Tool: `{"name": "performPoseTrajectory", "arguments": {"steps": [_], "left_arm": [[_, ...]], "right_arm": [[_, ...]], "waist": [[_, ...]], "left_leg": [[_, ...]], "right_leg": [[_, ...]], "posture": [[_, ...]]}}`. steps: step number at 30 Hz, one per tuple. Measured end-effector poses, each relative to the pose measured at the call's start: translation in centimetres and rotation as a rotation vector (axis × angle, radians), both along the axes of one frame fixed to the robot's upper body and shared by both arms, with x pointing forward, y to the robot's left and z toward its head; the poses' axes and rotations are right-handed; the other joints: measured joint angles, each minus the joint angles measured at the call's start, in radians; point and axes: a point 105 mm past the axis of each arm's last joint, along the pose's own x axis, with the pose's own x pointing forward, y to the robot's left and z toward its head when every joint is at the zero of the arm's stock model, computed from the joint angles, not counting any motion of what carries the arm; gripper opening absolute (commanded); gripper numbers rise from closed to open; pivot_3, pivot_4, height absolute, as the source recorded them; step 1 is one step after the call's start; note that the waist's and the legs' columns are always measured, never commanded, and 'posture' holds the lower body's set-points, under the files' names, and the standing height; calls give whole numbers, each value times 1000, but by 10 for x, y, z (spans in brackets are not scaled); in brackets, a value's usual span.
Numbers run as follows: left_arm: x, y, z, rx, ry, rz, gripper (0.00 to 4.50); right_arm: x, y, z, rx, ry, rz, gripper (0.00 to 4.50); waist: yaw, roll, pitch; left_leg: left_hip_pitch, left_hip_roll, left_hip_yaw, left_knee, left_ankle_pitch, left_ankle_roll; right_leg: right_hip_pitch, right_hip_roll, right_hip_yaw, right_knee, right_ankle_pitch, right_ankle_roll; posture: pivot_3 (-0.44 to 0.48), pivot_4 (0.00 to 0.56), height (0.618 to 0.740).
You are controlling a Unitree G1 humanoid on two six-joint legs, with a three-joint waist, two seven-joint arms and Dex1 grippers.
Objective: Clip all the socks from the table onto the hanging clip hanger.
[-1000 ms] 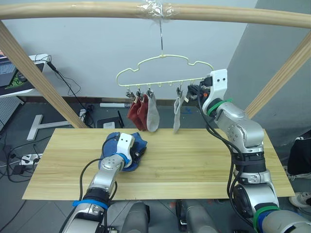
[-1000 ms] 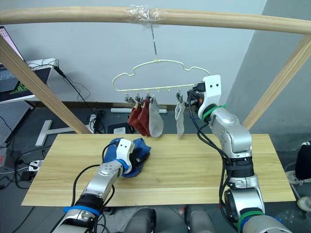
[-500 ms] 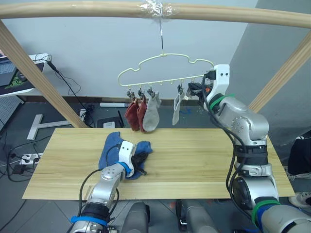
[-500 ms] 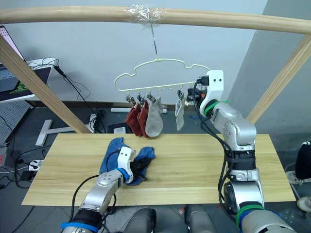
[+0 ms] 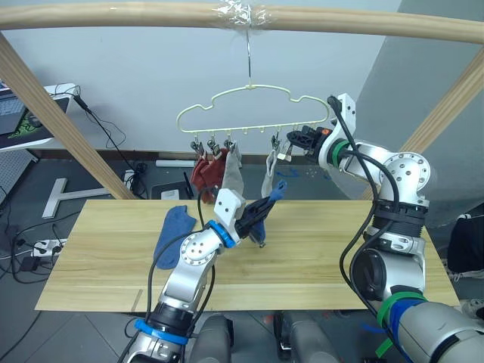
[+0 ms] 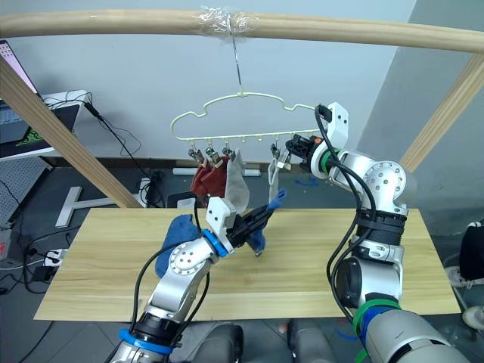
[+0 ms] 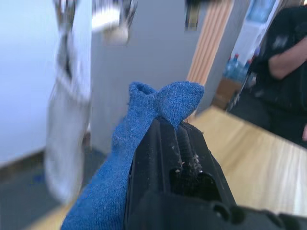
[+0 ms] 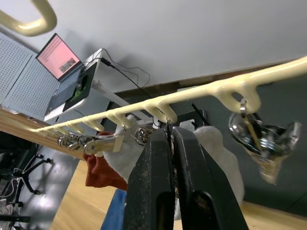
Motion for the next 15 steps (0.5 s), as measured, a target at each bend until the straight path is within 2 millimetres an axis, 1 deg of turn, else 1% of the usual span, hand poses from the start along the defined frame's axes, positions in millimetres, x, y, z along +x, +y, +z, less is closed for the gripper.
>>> {"name": "performPoseTrajectory", "arguments": {"steps": [3,7,8,12,15], "left_arm": [[2,-2,5,24,-37,8,11],[2,-6,17,109,-174,-7,11],[2,-7,18,114,-188,-5,11],[3,-7,12,150,-213,7,11],[4,-6,15,161,-255,23,11]], "right_arm": [[-1,0,1,13,16,6,0],[-3,2,-2,27,41,6,0],[-3,3,-2,28,43,5,0],[-3,2,-1,33,41,5,0],[-4,2,-1,31,41,6,0]], "waist": [[0,0,0],[0,0,0],[0,0,0],[0,0,0],[0,0,0]], "left_leg": [[0,0,0,0,0,0],[0,0,1,0,0,0],[0,0,1,0,0,0],[0,0,1,0,0,0],[0,0,1,0,0,0]], "right_leg": [[0,0,0,0,0,0],[0,0,0,0,0,0],[0,0,1,0,0,0],[0,0,0,0,0,0],[0,0,0,0,0,0]], "posture": [[-5,195,740],[-5,195,740],[-13,185,740],[-13,185,740],[-13,185,740]]}}
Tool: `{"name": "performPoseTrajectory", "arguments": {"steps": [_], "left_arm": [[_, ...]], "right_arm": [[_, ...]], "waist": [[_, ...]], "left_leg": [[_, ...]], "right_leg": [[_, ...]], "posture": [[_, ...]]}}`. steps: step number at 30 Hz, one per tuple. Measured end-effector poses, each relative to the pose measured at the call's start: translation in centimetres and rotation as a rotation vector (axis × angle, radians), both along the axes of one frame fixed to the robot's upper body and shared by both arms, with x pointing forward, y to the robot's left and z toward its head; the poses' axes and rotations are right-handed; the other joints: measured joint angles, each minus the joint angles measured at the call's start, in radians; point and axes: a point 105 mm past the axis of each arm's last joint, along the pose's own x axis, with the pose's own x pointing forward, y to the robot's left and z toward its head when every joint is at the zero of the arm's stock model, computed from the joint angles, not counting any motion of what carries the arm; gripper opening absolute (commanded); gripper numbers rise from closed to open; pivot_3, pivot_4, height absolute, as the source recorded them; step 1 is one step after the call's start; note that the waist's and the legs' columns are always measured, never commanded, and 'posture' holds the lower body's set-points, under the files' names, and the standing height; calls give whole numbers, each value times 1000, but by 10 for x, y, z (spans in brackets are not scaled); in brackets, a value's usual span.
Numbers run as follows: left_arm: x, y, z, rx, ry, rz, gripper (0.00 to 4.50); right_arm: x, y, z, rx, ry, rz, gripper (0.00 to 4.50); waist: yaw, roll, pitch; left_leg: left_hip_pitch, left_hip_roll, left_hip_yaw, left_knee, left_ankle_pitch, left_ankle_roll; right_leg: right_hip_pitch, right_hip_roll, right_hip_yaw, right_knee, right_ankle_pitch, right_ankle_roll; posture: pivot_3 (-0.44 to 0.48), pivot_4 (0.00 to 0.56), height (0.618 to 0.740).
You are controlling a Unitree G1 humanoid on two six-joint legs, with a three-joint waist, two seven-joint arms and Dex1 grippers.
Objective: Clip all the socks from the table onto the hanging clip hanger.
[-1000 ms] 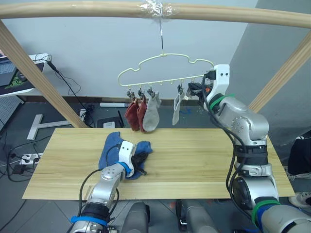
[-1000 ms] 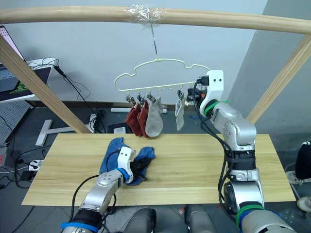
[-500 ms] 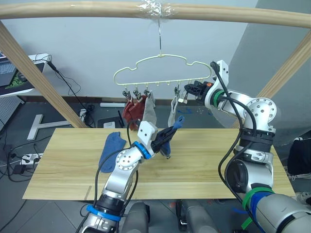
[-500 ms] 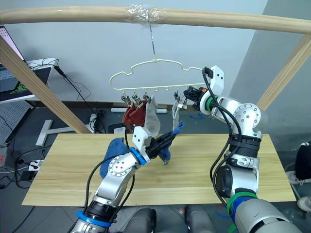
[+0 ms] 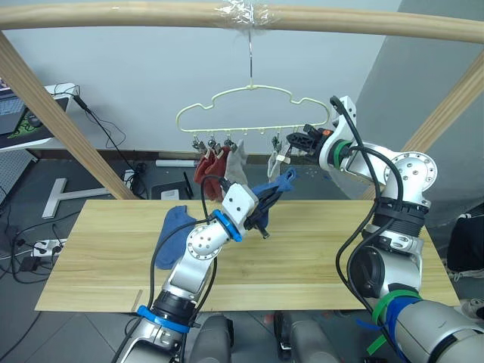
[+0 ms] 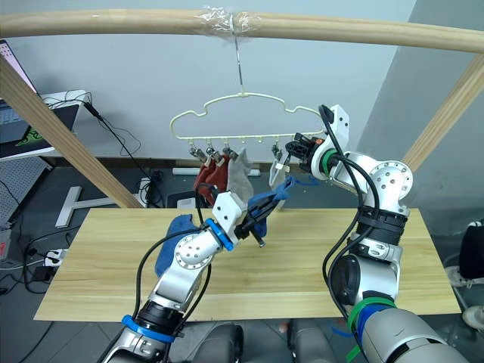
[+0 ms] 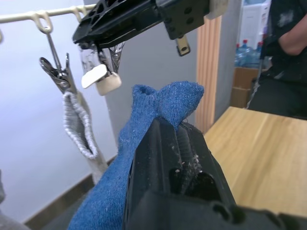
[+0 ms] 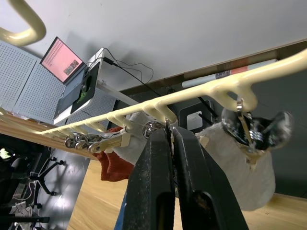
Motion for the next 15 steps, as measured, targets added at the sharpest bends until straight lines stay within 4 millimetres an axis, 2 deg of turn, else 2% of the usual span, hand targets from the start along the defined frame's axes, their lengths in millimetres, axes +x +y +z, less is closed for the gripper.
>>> {"name": "performPoseTrajectory", "arguments": {"steps": [8,15], "left_arm": [[3,4,11,64,-146,35,11],[4,3,14,83,-197,36,11]], "right_arm": [[0,-2,0,0,0,1,0],[0,-4,2,-6,-5,-3,0]], "waist": [[0,0,0],[0,0,0]], "left_leg": [[0,0,0,0,0,0],[0,0,0,0,0,0]], "right_leg": [[0,0,0,0,0,0],[0,0,0,0,0,0]], "posture": [[-17,187,740],[-19,190,740]]}}
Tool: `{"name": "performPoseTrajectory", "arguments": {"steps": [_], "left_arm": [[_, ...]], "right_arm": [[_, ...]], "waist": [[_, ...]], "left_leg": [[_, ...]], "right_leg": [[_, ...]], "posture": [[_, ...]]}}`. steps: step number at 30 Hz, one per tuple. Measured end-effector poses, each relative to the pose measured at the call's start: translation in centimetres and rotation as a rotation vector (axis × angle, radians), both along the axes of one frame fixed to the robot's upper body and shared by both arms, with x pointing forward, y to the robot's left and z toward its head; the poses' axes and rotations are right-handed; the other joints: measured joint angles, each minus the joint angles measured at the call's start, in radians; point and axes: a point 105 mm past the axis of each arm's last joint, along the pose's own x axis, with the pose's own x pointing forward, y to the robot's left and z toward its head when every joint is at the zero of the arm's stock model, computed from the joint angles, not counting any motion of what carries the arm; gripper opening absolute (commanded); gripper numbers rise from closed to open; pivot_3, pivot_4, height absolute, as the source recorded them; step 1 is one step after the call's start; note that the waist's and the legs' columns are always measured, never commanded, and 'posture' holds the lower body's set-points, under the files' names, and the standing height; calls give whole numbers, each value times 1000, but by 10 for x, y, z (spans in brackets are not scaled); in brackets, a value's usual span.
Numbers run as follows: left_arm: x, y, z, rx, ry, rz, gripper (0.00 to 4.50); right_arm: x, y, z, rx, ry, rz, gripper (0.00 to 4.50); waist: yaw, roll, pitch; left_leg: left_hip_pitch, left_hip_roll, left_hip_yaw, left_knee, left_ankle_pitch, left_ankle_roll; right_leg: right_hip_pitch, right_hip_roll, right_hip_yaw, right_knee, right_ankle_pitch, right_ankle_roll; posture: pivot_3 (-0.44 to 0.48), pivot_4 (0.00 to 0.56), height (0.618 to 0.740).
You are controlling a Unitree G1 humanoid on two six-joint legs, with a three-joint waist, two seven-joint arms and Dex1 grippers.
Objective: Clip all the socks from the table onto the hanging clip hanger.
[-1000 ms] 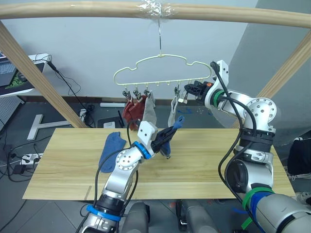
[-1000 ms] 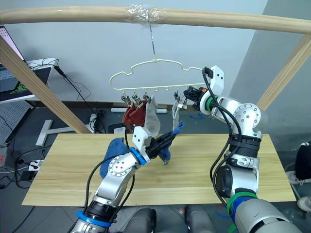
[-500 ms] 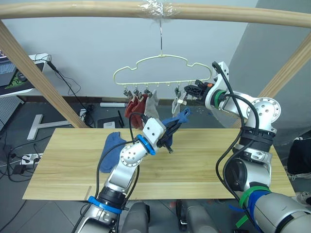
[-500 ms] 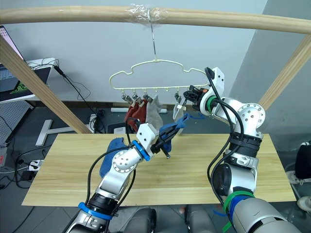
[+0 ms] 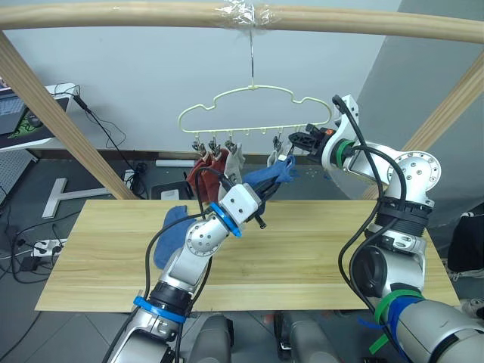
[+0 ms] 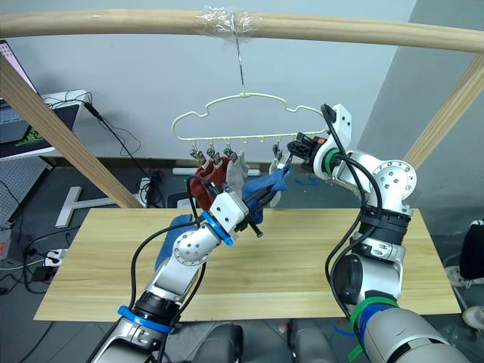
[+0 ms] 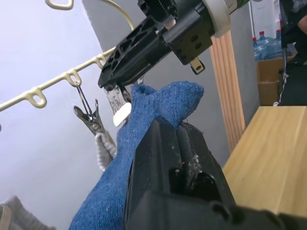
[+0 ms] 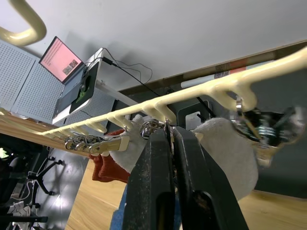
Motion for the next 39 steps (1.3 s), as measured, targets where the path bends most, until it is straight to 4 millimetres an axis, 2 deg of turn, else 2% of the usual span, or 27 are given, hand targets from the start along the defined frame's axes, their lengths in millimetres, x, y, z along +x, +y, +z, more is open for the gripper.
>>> {"name": "performPoseTrajectory", "arguments": {"steps": [17,20,28,29,30,39], "left_arm": [[9,-4,5,74,-99,14,11],[8,-6,5,71,-104,8,0],[9,-7,8,72,-116,2,0],[9,-7,8,72,-116,2,0],[9,-7,8,71,-116,2,0],[9,-17,10,-19,-29,-33,0]], "right_arm": [[-2,-1,-2,20,20,15,0],[-2,-2,-3,30,25,13,840],[-2,-7,-8,46,64,-3,3798],[-2,-7,-8,46,65,-2,3964],[-2,-7,-9,49,65,-1,4423],[-8,-11,0,58,-4,60,4474]], "waist": [[0,0,0],[0,0,0],[-3,0,0],[-3,0,0],[-4,0,0],[-3,0,0]], "left_leg": [[0,0,0,0,0,0],[0,0,0,0,0,0],[-1,1,2,-1,0,0],[-1,1,2,-1,0,0],[-1,1,2,-1,0,0],[-2,0,2,-1,0,0]], "right_leg": [[0,0,0,0,0,0],[0,0,0,0,0,0],[-2,0,1,0,0,0],[-2,0,1,0,0,0],[-2,0,1,0,0,0],[-2,0,1,0,0,0]], "posture": [[-20,191,740],[-20,191,740],[-23,190,740],[-25,190,740],[-25,190,740],[-23,189,740]]}}
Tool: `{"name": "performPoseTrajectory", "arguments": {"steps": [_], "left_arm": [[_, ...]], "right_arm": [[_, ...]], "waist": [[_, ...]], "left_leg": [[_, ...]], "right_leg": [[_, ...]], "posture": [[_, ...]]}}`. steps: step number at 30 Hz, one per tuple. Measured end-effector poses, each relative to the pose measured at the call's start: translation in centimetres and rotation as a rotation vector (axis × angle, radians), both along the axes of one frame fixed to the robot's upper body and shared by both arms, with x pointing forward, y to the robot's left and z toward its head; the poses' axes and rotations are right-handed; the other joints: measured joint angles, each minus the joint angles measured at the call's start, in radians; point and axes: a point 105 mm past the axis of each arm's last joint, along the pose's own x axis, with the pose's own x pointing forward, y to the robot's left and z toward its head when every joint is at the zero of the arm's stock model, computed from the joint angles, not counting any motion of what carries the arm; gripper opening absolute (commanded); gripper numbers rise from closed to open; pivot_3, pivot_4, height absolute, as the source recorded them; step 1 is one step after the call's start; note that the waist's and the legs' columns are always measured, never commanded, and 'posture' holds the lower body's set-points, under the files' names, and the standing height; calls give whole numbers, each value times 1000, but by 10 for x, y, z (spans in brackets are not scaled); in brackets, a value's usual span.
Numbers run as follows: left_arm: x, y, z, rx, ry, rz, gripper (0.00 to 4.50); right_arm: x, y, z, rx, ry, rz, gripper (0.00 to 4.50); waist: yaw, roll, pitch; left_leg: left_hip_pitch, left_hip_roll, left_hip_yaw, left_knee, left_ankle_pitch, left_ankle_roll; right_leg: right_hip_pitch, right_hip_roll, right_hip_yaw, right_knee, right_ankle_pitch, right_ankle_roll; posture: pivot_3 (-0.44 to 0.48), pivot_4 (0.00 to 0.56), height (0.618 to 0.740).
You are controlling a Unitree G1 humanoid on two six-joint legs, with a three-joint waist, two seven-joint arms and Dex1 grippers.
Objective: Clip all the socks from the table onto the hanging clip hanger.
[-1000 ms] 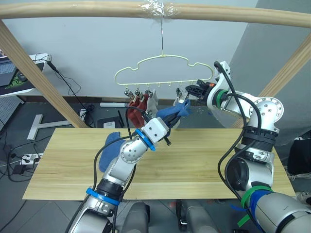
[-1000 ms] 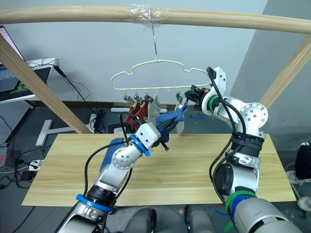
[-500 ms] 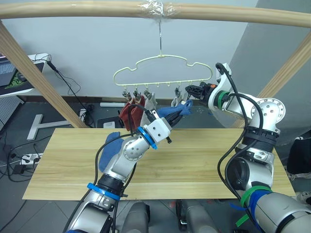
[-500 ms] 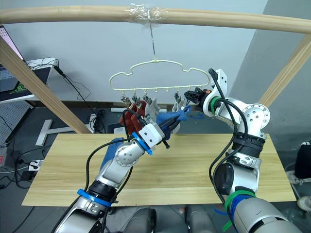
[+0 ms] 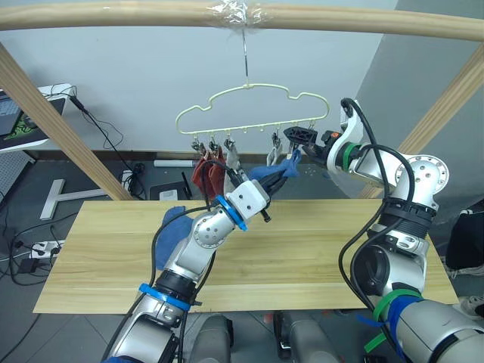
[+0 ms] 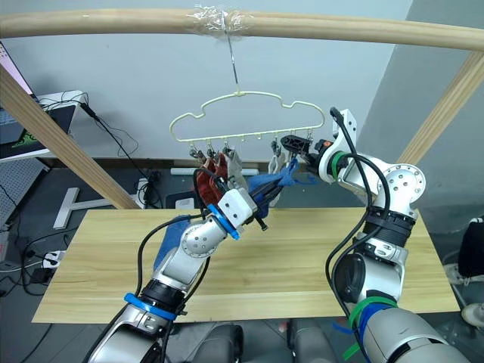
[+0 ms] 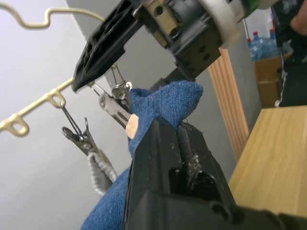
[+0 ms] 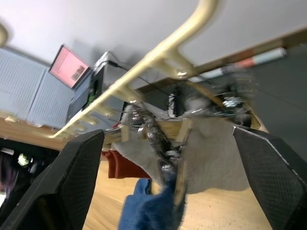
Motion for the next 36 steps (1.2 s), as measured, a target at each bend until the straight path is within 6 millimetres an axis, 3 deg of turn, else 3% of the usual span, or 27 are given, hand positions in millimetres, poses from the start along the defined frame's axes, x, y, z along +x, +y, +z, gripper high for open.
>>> {"name": "performPoseTrajectory", "arguments": {"steps": [6,11,21,26,32,36], "left_arm": [[11,-5,0,-222,272,-20,0],[13,-7,7,-394,457,-71,1381],[10,-6,-1,-456,621,-112,4465],[11,12,-4,-436,618,-69,4465],[7,68,-19,-352,636,54,4465],[-1,85,-12,-325,635,49,4465]], "right_arm": [[-13,-19,8,-187,-200,40,4474],[-13,-24,5,-237,-276,31,4500],[-14,-26,-3,-283,-328,-9,4500],[-15,-32,-3,-350,-391,-49,4500],[-26,-35,-27,-475,-453,-44,4500],[-28,-36,-30,-498,-487,-78,4500]], "waist": [[-3,0,0],[-15,0,0],[-18,0,0],[-17,0,0],[-18,0,0],[-9,0,0]], "left_leg": [[-1,0,3,1,-1,2],[1,1,3,1,-1,2],[1,1,4,1,-1,2],[1,1,4,1,-1,2],[1,2,3,1,-1,2],[1,1,3,2,-1,1]], "right_leg": [[0,0,0,-1,0,1],[0,3,1,0,0,1],[0,5,3,0,0,1],[0,5,3,0,0,1],[0,4,2,0,0,1],[0,4,2,0,-1,3]], "posture": [[-30,192,740],[-38,193,740],[-48,185,740],[-37,180,740],[-13,176,740],[25,173,740]]}}
